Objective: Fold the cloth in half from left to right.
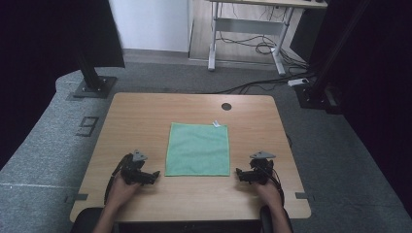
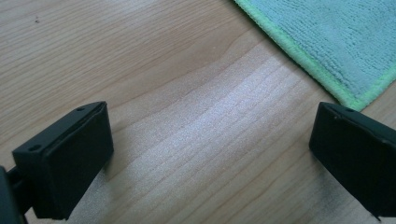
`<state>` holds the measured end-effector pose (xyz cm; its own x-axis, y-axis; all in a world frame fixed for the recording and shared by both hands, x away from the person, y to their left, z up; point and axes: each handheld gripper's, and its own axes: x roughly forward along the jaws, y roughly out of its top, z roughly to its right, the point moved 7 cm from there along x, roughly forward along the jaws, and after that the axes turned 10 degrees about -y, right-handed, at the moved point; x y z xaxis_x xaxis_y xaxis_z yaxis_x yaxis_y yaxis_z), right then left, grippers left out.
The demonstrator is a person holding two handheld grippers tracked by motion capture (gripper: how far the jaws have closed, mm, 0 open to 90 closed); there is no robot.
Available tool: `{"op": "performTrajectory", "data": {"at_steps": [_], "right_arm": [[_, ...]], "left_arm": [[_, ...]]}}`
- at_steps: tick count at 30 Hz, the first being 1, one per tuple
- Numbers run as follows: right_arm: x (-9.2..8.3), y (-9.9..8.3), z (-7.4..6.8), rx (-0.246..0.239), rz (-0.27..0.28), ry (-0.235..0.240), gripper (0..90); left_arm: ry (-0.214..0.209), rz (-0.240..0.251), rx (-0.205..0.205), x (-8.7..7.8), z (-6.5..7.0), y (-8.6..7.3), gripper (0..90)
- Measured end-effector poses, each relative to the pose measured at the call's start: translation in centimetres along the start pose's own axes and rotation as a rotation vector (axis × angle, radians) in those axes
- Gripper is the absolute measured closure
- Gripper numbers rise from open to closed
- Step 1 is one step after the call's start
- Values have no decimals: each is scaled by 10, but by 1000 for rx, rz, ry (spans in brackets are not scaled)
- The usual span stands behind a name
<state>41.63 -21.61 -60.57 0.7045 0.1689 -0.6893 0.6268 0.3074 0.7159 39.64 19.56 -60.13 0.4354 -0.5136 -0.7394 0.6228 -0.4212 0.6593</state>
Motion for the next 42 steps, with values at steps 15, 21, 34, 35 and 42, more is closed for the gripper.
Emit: {"op": "performTrajectory", "data": {"at_steps": [15, 21, 34, 35, 42], "right_arm": [[-1, -1, 0, -6, -4, 5, 0], [-1, -1, 0, -7, -9, 5, 0], [-7, 4, -8, -14, -5, 15, 0], [-8, 5, -10, -17, 1, 20, 0], [-7, 12, -30, -41, 14, 55, 0]], "left_arm": [[20, -11, -7, 3, 0, 16, 0], [2, 16, 7, 6, -1, 38, 0], [9, 4, 14, 37, -7, 69, 0], [18, 4, 7, 39, -9, 68, 0], [29, -10, -17, 46, -13, 58, 0]]}}
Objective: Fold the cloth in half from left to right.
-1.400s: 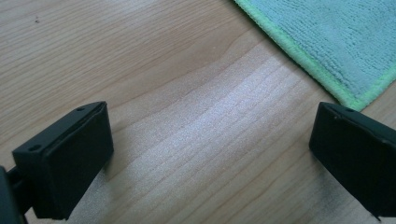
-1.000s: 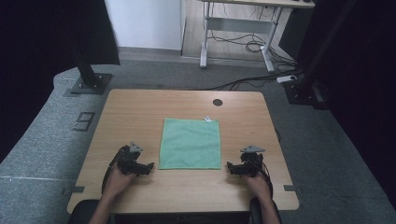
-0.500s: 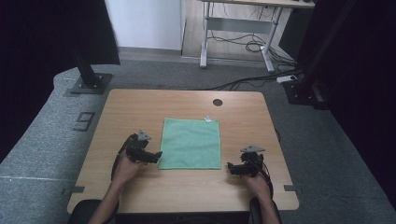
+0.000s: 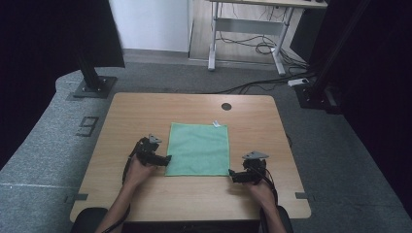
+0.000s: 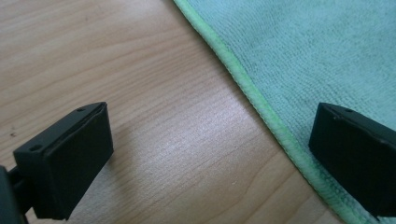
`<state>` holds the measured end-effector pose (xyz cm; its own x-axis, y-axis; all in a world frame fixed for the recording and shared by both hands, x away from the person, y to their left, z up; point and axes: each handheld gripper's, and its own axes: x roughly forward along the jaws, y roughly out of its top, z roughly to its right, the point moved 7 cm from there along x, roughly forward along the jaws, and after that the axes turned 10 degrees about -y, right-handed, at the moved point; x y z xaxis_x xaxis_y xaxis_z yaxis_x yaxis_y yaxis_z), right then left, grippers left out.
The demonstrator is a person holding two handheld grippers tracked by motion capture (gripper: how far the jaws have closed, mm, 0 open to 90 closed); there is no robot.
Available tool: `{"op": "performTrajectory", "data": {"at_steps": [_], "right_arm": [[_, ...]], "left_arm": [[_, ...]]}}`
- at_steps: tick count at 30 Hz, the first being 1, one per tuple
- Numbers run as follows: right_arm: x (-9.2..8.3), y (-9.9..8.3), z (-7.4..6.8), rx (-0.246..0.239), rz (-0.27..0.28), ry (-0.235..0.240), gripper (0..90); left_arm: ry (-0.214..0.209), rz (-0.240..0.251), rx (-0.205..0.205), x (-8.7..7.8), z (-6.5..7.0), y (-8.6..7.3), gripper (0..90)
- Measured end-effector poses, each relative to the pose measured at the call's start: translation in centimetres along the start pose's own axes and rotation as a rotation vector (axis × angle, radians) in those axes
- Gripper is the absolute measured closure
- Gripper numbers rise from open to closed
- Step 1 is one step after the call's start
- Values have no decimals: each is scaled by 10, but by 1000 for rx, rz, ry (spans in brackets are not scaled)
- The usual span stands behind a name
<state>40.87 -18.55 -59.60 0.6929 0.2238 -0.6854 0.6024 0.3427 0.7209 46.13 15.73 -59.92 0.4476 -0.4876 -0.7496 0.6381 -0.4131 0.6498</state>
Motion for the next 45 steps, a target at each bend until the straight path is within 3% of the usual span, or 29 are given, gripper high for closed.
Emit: {"op": "performTrajectory", "data": {"at_steps": [12, 22, 28, 31, 37, 45], "right_arm": [[7, 1, -3, -32, -24, -34, 0], [10, 1, 11, -16, -28, -76, 0], [11, 1, 24, 7, -33, -103, 0], [11, -1, 33, 14, -40, -137, 4], [11, -6, 39, 71, -53, -114, 0], [12, -7, 40, 85, -48, -106, 0]], "left_arm": [[23, -4, -3, -4, 6, -5, 0], [23, -21, 28, -13, 30, -18, 1], [-12, -21, 31, -14, 48, -24, 13], [-24, -20, 36, -14, 53, -26, 23], [-48, -9, 21, -16, 43, -22, 13], [-20, 8, -1, -21, 14, -2, 16]]}}
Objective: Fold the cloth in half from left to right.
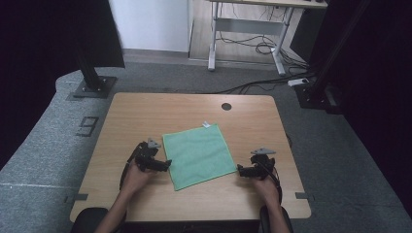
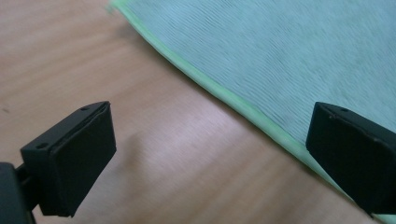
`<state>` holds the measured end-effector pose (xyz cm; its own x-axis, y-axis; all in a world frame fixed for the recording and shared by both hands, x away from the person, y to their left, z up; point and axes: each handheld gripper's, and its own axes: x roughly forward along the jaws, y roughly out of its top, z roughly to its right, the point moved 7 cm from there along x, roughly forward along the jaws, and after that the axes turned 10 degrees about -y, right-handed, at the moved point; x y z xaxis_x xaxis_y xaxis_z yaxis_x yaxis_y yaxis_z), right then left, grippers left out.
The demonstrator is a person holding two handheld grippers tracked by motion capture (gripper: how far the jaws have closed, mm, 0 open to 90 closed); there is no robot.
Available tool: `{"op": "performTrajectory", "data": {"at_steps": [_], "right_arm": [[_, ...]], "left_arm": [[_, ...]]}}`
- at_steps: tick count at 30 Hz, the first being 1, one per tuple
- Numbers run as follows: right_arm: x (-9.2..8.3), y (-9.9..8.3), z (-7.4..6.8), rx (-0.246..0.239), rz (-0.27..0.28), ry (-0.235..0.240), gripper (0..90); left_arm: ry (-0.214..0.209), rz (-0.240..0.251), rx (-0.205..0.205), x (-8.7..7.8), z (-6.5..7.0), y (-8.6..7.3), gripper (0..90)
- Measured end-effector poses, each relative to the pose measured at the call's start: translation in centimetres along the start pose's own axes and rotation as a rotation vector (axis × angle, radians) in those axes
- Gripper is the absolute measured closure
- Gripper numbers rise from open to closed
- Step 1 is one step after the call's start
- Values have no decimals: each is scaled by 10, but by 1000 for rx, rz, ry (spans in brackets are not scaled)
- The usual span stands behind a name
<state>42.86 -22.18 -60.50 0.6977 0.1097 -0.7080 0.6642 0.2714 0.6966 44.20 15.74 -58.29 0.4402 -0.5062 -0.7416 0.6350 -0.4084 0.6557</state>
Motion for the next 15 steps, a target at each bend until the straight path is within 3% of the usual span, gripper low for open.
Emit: {"op": "performTrajectory", "data": {"at_steps": [8, 15], "right_arm": [[0, -1, -1, 3, 23, 0, 0], [-1, -2, -2, 0, 26, 5, 0]], "left_arm": [[23, 10, -23, 4, -25, 21, 18], [40, 1, -45, 12, -41, 30, 24]]}}
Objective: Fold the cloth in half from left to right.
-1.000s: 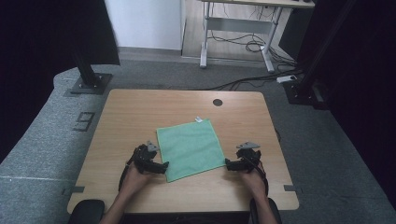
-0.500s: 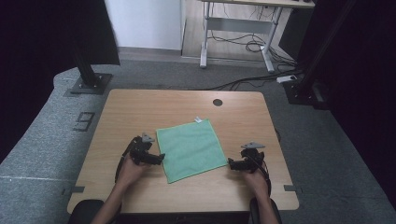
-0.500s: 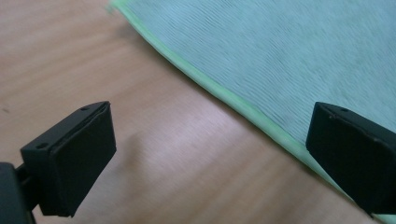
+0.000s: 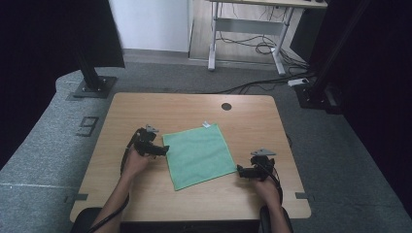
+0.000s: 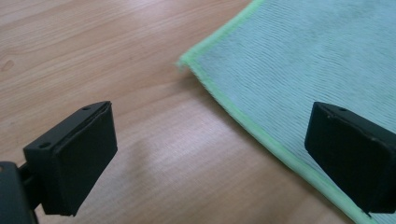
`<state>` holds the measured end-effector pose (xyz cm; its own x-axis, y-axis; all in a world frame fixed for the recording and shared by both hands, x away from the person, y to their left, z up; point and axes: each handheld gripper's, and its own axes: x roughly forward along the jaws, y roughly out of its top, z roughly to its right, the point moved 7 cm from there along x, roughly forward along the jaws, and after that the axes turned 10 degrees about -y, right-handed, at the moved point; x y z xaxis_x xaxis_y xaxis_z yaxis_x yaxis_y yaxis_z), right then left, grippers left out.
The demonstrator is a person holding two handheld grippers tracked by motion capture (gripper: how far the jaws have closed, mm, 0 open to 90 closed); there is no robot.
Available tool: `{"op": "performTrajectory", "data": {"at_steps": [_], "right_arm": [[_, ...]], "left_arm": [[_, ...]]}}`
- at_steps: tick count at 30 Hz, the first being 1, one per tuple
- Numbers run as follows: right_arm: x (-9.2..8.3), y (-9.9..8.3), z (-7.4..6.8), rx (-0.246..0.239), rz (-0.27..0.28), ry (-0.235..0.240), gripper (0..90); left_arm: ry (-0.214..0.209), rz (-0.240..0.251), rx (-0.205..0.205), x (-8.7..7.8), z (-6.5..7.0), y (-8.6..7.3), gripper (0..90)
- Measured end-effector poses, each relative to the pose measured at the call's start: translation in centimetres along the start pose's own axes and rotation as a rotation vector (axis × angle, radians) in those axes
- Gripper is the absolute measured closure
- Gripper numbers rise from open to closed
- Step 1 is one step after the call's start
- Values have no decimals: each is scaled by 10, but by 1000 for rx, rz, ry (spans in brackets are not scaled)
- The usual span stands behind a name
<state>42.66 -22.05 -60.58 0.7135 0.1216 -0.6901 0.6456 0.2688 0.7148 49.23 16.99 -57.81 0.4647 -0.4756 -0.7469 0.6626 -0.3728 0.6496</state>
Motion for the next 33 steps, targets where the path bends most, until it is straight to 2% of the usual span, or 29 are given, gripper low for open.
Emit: {"op": "performTrajectory", "data": {"at_steps": [8, 16, 23, 25, 30, 33], "right_arm": [[0, 0, -1, -3, 2, 4, 0], [-1, 0, -3, -10, 3, 11, 0], [-1, 0, -3, -15, 3, 17, 0], [-1, 0, -4, -16, 4, 19, 0], [-1, 0, -4, -23, 5, 28, 0], [-1, 0, -4, -33, 6, 35, 0]], "left_arm": [[24, 0, -35, 10, -16, 8, 32], [51, -5, -42, 22, -24, 19, 32], [70, -27, -72, 32, -32, 18, 32], [56, -20, -79, 33, -34, 17, 42], [66, -9, -81, 34, -36, 15, 11], [58, 18, -66, 35, -37, 14, 0]]}}
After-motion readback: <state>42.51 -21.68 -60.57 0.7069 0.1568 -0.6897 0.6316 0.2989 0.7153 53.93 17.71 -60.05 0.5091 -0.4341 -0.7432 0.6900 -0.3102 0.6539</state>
